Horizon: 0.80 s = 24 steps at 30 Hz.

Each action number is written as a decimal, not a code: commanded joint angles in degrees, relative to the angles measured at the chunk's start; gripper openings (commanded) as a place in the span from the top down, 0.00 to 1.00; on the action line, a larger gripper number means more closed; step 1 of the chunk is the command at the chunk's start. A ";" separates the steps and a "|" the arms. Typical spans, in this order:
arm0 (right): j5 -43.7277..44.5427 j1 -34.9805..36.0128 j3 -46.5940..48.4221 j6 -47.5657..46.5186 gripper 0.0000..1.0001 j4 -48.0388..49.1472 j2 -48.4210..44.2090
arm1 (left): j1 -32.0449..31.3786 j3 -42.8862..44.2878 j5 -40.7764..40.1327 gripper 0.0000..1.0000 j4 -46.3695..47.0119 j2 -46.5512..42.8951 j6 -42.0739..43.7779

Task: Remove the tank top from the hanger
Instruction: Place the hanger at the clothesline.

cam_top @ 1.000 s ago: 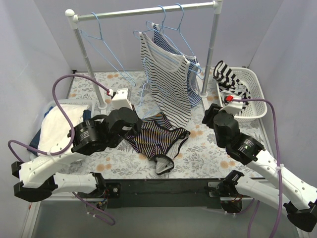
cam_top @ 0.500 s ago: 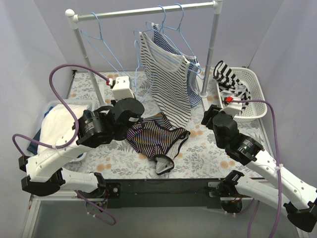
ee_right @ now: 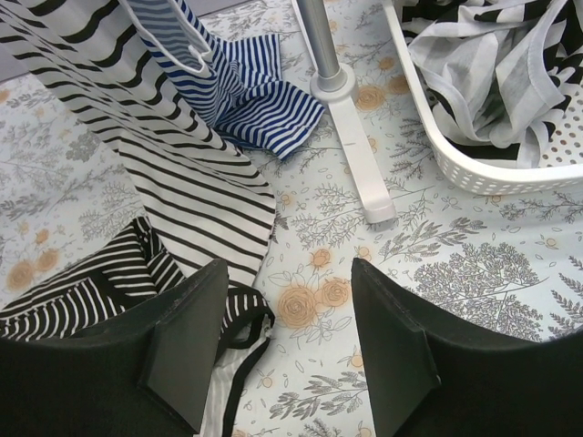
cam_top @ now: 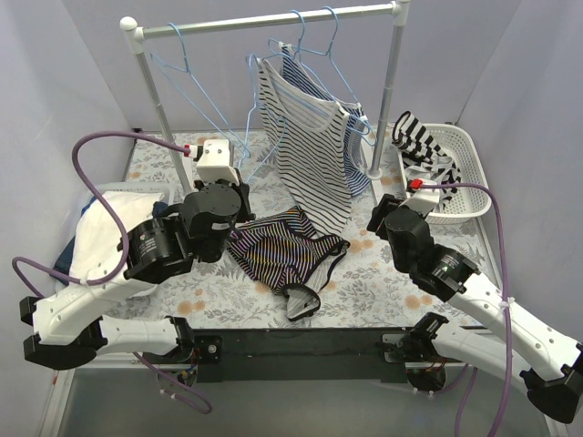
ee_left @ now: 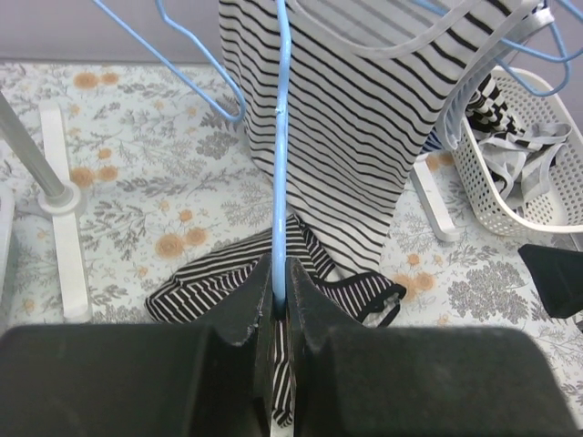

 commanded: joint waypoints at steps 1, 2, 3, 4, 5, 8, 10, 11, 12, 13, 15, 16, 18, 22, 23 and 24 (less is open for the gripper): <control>1.14 -0.05 -0.41 1.28 0.34 0.78 -0.12 | -0.38 -1.11 -3.01 1.00 8.95 -3.17 7.60; 1.23 -0.14 -0.50 1.19 0.34 0.69 -0.03 | -0.38 -1.11 -3.01 1.00 10.52 -3.43 8.31; 1.23 -0.14 -0.50 1.19 0.34 0.69 -0.03 | -0.38 -1.28 -2.84 1.00 11.50 -4.13 9.18; 1.23 -0.31 -0.50 1.19 0.34 0.78 0.14 | -0.38 -1.28 -2.66 1.00 11.94 -4.31 10.32; 1.23 -0.23 -0.58 1.11 0.34 0.78 0.32 | -0.38 -1.20 -2.66 1.00 12.12 -4.49 10.51; 1.06 -0.49 -0.76 1.28 0.34 0.78 0.41 | -0.38 -1.28 -1.70 1.00 13.17 -5.28 10.77; 0.79 -0.67 -0.93 1.37 0.34 0.78 0.58 | -0.38 -1.90 -0.56 1.00 14.57 -6.15 12.17; 0.79 -0.67 -0.94 1.37 0.34 0.69 0.58 | -0.38 -1.99 0.41 1.00 15.89 -6.33 12.53; 0.79 -0.75 -0.94 1.28 0.34 0.69 0.76 | -0.38 -1.90 0.94 1.00 16.33 -6.42 12.97; 0.71 -0.75 -1.11 1.28 0.34 0.69 0.76 | -0.38 -1.73 1.20 1.00 16.69 -6.51 13.49; 0.62 -0.93 -1.02 1.19 0.34 0.69 0.85 | -0.38 -1.20 1.03 1.00 16.95 -6.42 14.29; 0.53 -1.02 -1.02 1.28 0.34 0.78 0.85 | -0.38 -1.20 0.77 1.00 17.30 -6.42 14.64; 0.62 -1.02 -0.94 1.19 0.34 0.69 0.93 | -0.38 -1.46 -0.28 1.00 19.14 -6.33 16.57; 0.18 -1.28 -0.41 0.93 0.34 0.69 1.64 | -0.38 -0.07 -5.64 1.00 22.75 -4.41 20.00; 0.09 -1.28 -0.32 0.84 0.34 0.69 1.72 | -0.38 0.73 -7.13 1.00 22.84 -3.70 20.44; -0.17 -1.19 -0.15 0.67 0.34 0.69 2.07 | -0.38 1.52 -8.53 1.00 22.76 -2.13 20.96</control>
